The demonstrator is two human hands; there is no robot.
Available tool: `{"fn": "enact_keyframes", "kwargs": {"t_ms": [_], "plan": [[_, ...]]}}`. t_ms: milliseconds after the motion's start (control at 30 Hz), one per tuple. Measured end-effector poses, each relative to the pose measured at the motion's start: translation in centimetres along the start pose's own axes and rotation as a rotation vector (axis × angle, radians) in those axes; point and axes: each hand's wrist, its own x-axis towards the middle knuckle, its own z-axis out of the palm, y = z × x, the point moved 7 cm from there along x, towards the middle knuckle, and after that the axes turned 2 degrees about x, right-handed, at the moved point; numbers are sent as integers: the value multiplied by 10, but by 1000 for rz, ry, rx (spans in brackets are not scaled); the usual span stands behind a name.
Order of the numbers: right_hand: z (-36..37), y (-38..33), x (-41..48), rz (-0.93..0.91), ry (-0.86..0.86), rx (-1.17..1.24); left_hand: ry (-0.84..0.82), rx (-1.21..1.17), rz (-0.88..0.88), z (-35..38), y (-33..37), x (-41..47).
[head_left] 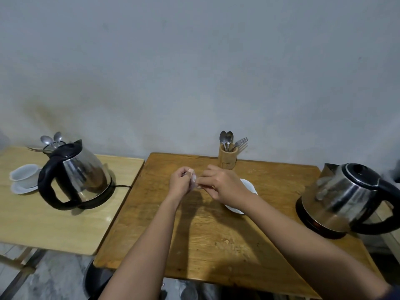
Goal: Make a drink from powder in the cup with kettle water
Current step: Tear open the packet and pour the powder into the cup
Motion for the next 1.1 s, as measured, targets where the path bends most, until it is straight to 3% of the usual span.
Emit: {"fn": "enact_keyframes", "kwargs": {"t_ms": [100,367,533,600,767,867,967,1100], "plan": [[1,-9,-2,-57,0,-7,28,7,29,-10,2,-1],[2,-20,-6,-177,146,4,-28,-289,165,-18,9,-2],[10,-25,-8,-163,154,67,29,-527,120,-37,0,5],[19,-13,-11,-4,109,157,40,-546,132,-43,-1,7],[70,35,-40,591,-23,453,16,-458,192,-58,-6,6],[114,49,-71,907,-73,636,122,-370,142,-79,-29,9],[158,56,-99,1103,-121,798,123,-288,105,-93,-47,7],[190,65,-113,1243,-88,822,199,-261,63,-107,-56,-9]]}}
